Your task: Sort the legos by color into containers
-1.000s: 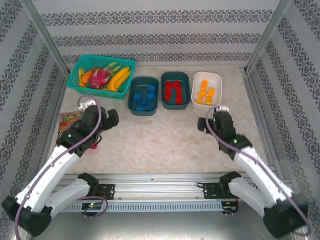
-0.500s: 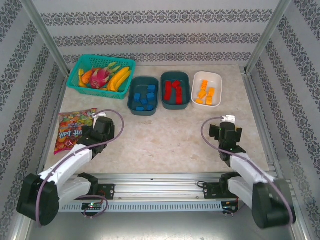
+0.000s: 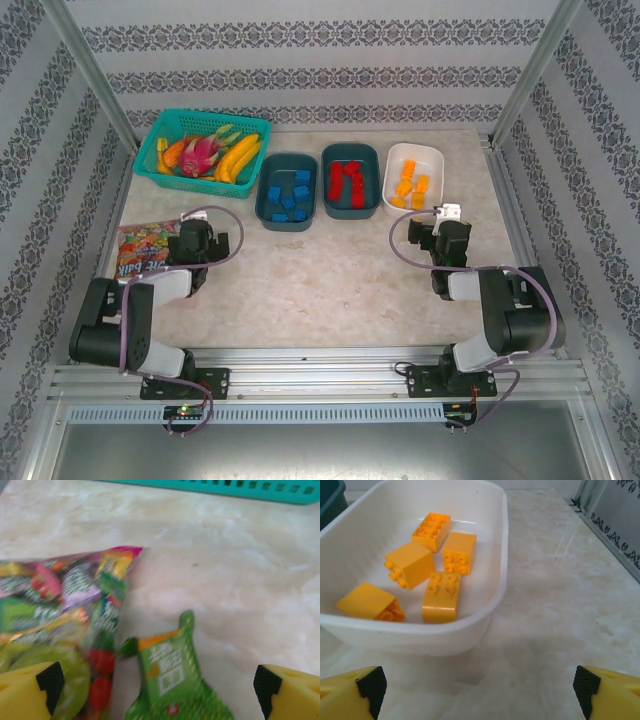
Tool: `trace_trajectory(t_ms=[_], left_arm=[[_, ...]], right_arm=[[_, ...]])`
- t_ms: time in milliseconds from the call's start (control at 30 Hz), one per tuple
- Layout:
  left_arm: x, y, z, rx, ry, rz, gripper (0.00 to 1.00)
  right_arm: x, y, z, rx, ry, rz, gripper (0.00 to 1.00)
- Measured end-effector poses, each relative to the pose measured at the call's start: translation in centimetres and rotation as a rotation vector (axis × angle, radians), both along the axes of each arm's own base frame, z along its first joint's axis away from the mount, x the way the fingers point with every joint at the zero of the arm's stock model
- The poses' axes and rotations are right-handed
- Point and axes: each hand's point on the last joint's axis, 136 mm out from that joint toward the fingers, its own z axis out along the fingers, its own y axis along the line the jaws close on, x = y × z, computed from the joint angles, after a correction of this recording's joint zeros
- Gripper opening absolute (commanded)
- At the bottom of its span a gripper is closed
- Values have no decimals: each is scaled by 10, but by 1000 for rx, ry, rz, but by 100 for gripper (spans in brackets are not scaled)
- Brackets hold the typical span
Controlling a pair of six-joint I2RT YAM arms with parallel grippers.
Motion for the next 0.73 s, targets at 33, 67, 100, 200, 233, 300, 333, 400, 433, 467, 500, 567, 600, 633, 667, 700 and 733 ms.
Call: trace_trajectory(t_ms=[33,67,100,200,233,300,333,400,433,467,500,567,600,633,667,700,733], left_arm=[[7,-2,1,-8,-22,-17,100],[11,-2,3,-15,-40,-27,100],[14,-2,2,-25,-49,-37,100],[16,-2,7,-39,-112,-55,100],[16,-2,9,-39,-148,-55,100],[10,-2,1,-42,-140,-59,100],[8,-3,-2,-42,-145,-61,100],[8,-3,-2,-43,-149,-61,100],[10,-3,1,-43,-163,-62,100],[11,-3,3,-43,-171,-62,100],[12,-3,5,-44,-182,-64,100],[13,-3,8,-44,-192,-66,100],[14,-4,8,-45,-196,-67,100],[14,-4,9,-46,-198,-68,100],[14,-4,9,-46,-200,-69,100],[14,-4,9,-46,-201,-69,100],[14,-4,10,-48,-201,-70,100]], right_arm=[[0,1,2,3,-11,5,98],[1,1,4,4,-21,7,98],[2,2,6,5,-33,10,98],[3,2,9,7,-44,13,98],[4,2,10,7,-46,13,98],[4,2,10,7,-46,13,98],[3,3,9,7,-45,13,98],[4,3,10,7,-46,13,98],[3,2,9,7,-45,13,98],[4,2,10,7,-46,13,98],[4,2,10,7,-46,13,98],[4,3,10,6,-45,14,98],[4,3,9,6,-45,14,98],[4,3,10,6,-45,15,98],[4,3,10,6,-46,15,98],[4,3,10,7,-46,16,98],[4,3,10,7,-46,18,98]])
